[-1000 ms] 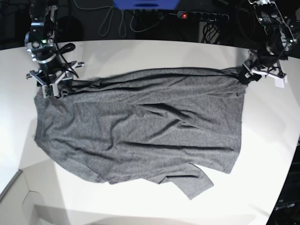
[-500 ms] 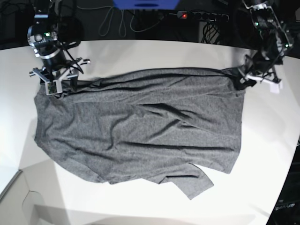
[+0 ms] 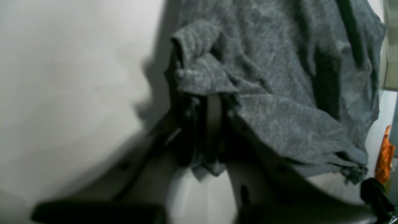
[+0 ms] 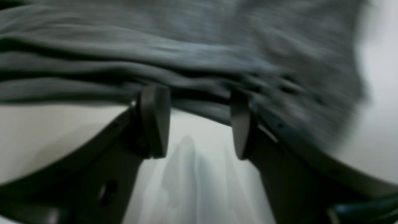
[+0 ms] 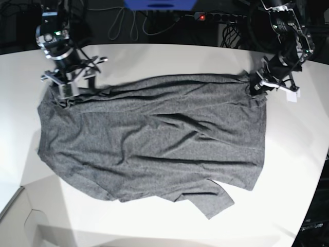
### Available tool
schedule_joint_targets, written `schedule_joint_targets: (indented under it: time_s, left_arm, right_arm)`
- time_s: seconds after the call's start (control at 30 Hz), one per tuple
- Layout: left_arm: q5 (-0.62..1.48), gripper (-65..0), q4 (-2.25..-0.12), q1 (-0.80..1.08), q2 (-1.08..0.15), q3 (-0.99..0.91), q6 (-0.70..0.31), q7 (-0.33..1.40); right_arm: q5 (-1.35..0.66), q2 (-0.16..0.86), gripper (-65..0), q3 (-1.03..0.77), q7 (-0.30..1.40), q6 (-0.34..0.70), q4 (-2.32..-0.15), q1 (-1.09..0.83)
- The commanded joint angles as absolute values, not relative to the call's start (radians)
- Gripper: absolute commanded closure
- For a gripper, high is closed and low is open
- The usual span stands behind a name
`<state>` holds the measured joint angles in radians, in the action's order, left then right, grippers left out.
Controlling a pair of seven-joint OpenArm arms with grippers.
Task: Layout the t-shirt on the table in an organized manner, then fold the t-shirt properly
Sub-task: 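Hold the collar edge with both grippers and shift the right gripper inward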
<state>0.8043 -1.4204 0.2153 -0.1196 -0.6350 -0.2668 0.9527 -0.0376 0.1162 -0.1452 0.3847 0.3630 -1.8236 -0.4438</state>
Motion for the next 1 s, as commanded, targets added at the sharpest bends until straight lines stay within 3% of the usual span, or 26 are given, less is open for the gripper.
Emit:
schedule_joint_targets:
  time_s: [0.0, 0.17, 0.97]
  left_arm:
    - [0.757, 0.0, -1.42, 0.214, -0.125, -0.631, -0.255, 0.993]
    - [0.76, -0.3, -1.452, 0.217, -0.133, -0.638, -0.255, 0.993]
    - [0.76, -0.3, -1.521, 0.211, -0.133, -0.638, -0.255, 0.997]
  right_arm:
    - [-0.045, 0.119, -33.8, -0.148, 0.363, 0.363, -1.844, -0.446]
    - [-0.042, 0.081, -36.9, -0.124, 0.361, 0.364, -1.796, -0.427]
    - [-0.042, 0.036, -36.8, -0.122, 0.363, 0.363, -1.705, -0.335]
